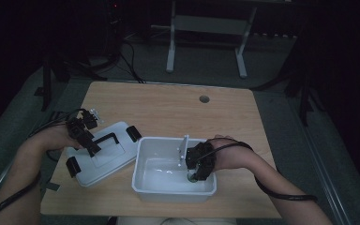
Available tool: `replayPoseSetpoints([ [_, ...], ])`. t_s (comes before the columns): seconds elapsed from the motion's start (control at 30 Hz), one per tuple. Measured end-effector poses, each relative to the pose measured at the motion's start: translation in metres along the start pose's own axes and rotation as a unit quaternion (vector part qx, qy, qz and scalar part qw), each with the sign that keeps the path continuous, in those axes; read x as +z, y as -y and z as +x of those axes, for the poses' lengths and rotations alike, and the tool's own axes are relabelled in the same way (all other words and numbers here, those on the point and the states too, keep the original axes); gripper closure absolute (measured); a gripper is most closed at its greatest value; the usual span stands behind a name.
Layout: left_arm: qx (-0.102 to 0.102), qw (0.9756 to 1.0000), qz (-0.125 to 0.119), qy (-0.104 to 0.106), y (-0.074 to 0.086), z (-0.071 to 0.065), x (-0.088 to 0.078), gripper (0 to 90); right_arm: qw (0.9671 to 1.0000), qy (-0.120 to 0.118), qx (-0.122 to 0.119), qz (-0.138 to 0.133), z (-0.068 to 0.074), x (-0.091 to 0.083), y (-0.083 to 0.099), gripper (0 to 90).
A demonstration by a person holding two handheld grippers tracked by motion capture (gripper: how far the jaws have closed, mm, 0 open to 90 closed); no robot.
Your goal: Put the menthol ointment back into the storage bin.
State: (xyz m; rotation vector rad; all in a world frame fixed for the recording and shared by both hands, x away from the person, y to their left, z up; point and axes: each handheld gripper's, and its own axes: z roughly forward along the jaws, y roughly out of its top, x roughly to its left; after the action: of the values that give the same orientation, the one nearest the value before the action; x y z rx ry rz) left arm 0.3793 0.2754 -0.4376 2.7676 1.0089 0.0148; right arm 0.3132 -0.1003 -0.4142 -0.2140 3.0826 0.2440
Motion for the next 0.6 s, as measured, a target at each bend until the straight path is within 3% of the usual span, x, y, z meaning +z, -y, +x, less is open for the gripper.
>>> replayPoseSetpoints([
  [0.4,0.006,1.0000,0.007,0.000,-0.002,-0.001,0.004,33.7,0.9996,-0.009,0.006,0.027,-0.005,0.035,-0.004,49.8],
  [0.6,0.006,1.0000,0.006,-0.001,-0.003,-0.002,0.002,33.8,0.9986,-0.007,0.006,0.052,-0.007,0.051,-0.007,49.8],
])
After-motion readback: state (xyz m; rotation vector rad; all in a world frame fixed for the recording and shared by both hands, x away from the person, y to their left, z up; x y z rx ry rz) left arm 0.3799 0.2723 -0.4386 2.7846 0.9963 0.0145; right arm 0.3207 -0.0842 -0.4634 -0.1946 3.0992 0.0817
